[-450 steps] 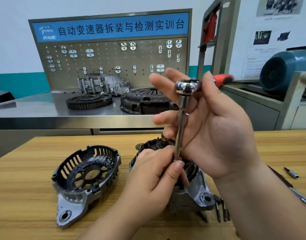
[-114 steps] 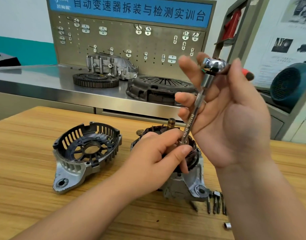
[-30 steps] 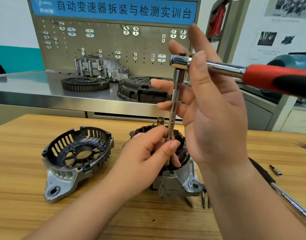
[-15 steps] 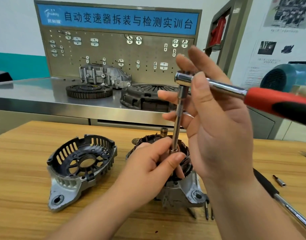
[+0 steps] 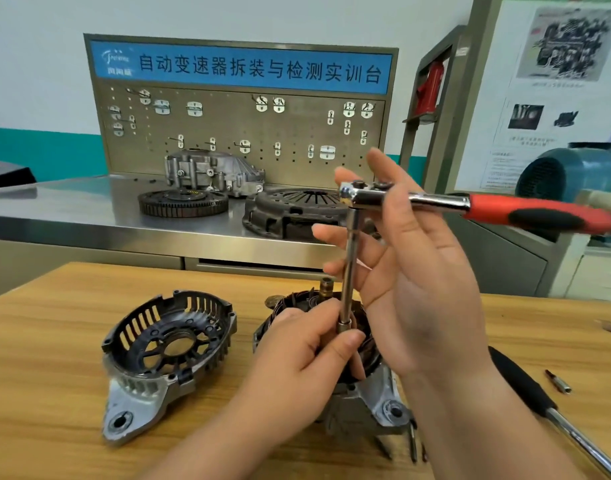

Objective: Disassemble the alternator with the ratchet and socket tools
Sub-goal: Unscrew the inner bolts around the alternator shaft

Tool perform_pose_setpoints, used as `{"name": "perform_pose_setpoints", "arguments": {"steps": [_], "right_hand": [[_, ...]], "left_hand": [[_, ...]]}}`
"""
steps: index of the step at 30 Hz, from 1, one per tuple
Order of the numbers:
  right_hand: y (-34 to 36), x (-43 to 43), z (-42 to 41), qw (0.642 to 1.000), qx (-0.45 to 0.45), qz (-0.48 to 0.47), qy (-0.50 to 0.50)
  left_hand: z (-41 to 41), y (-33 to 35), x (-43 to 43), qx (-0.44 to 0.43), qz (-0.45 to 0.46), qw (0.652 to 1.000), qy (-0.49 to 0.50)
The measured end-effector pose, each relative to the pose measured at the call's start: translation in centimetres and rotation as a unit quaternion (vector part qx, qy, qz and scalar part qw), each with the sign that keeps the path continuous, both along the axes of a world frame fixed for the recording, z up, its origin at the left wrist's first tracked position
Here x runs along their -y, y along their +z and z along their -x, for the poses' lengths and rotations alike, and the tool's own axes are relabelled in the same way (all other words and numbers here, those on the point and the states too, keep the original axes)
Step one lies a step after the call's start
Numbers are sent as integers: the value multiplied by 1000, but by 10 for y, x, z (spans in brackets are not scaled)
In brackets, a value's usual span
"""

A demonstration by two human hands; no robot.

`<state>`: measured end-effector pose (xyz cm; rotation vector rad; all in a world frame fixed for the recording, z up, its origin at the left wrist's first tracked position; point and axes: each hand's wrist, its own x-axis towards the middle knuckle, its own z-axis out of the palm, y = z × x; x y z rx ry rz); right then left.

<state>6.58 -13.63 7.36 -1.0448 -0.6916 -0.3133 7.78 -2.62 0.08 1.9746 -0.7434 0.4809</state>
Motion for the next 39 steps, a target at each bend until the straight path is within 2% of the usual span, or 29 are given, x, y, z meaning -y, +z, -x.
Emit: {"name": "perform_pose_setpoints", "arguments": {"steps": [3, 5, 10, 15, 18, 24, 35, 37, 39], "right_hand": [[0, 0, 1, 997, 45, 25, -61], [0, 0, 1, 997, 48, 17, -60], [1, 3, -2, 999, -16, -24, 36], [1, 8, -3, 994, -58, -5, 91], [1, 6, -2, 997, -40, -12, 66], [1, 2, 1, 997, 49, 27, -61], [-1, 3, -2, 998, -27, -5, 53], [-1, 2, -1, 999, -20, -10, 43], [-1, 3, -1, 1000, 12, -4, -10]], "left_hand": [[0, 1, 1, -30, 14, 999, -3], [0, 1, 1, -23, 7, 1000, 0], [-2, 2, -4, 0, -33, 999, -15], [-4, 1, -6, 7, -34, 999, -40], [-4, 1, -3, 10, -17, 999, -40], [-5, 0, -4, -25, 14, 999, -41], [-3, 5, -10, -19, -11, 997, -73], [-4, 4, -9, -7, -12, 998, -64], [-5, 3, -7, -3, -4, 999, -50]]}}
